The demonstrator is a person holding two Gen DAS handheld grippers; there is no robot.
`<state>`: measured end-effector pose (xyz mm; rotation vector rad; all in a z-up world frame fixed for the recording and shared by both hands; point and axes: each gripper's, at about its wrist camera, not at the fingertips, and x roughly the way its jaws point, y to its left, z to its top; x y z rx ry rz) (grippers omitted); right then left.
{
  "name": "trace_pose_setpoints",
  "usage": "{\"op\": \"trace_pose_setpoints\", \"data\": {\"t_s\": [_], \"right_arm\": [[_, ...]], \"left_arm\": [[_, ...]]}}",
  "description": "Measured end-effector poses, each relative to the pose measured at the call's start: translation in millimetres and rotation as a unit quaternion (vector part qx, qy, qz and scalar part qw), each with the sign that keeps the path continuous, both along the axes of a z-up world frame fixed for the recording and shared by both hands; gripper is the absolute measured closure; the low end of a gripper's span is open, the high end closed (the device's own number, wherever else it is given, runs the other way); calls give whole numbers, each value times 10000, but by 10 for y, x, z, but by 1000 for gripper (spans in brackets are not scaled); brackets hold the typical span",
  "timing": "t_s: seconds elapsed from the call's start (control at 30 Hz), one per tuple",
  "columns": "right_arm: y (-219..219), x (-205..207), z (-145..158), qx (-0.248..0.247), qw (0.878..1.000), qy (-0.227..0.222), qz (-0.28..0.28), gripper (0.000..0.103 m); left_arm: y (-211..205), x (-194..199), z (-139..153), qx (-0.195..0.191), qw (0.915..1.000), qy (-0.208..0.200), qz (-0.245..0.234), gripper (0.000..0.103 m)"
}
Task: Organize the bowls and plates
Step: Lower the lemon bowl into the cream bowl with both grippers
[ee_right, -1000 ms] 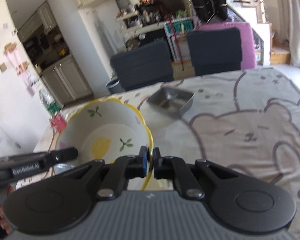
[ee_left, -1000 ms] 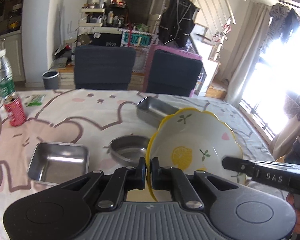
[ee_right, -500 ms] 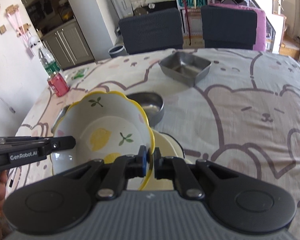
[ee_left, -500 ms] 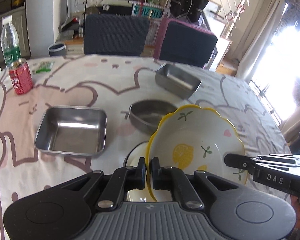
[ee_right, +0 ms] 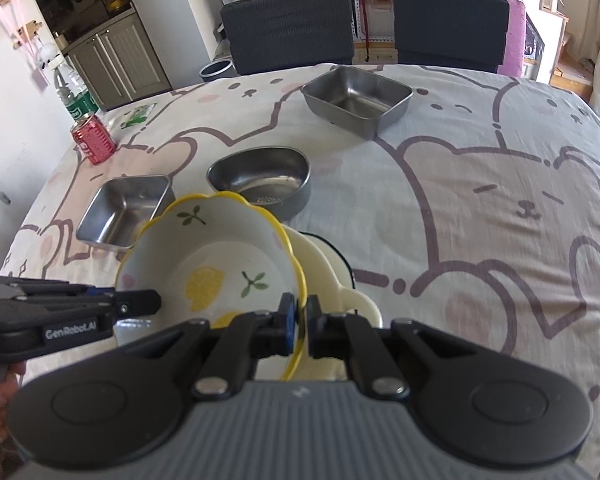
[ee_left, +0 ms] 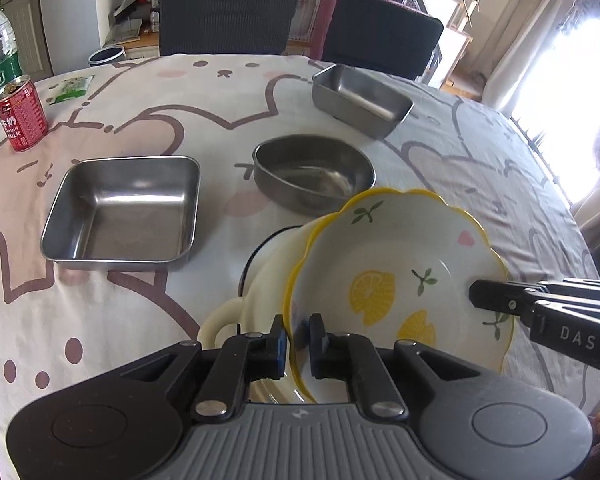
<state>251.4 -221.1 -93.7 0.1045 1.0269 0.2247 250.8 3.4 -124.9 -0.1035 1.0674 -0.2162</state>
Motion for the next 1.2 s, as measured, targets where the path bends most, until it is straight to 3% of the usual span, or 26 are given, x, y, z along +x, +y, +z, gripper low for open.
{"op": "trace_pose_setpoints", "data": {"t_s": [0.63, 1.2], "right_arm": [[-16, 32, -66, -186, 9996, 207, 4, 96], [-47, 84, -108, -208, 9994, 263, -60, 98]], "left_arm": [[-199, 53, -194, 400, 9984, 298, -249, 86], [-206, 67, -226, 370, 9976, 405, -420, 85]]}}
